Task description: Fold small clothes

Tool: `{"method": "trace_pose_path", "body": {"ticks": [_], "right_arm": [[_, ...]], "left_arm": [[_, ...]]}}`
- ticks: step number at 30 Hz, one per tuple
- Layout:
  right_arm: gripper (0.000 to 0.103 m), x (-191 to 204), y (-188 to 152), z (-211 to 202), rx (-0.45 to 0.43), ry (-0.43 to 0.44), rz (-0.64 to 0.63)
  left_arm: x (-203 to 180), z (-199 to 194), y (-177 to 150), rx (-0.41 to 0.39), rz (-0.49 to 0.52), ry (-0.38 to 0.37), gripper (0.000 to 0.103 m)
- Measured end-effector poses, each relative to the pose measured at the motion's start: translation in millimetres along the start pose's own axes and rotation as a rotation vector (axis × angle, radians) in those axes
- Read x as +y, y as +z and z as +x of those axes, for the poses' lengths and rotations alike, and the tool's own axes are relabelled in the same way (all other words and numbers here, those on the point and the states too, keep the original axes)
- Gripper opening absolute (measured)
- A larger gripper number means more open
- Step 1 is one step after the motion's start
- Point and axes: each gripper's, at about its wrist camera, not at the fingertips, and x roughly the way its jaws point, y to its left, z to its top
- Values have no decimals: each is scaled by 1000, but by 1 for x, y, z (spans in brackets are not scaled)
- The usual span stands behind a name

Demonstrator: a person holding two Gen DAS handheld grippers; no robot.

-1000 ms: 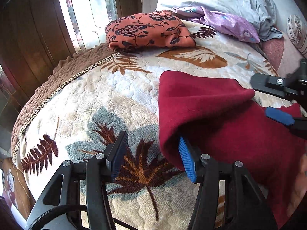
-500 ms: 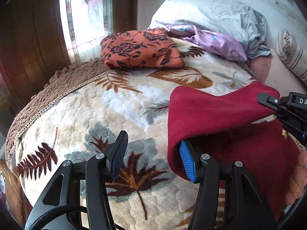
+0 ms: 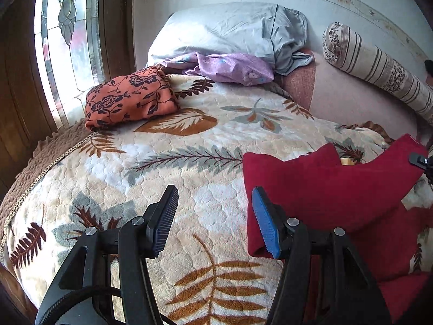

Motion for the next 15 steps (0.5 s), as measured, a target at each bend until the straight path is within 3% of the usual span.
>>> {"method": "trace_pose_path", "body": {"ticks": [9,13,15], "right_arm": [[6,-53,-30,-41,-12,-105,39],[6,-82,-42,-48,-12,-228,71],[6,-98,-48,-38,21,-341,63]], "left_arm": [[-7,21,-10,69,14,-10,57],[-11,26,-13,103,22,-45,57],[-12,27,-13,123,18,-77,57]]}}
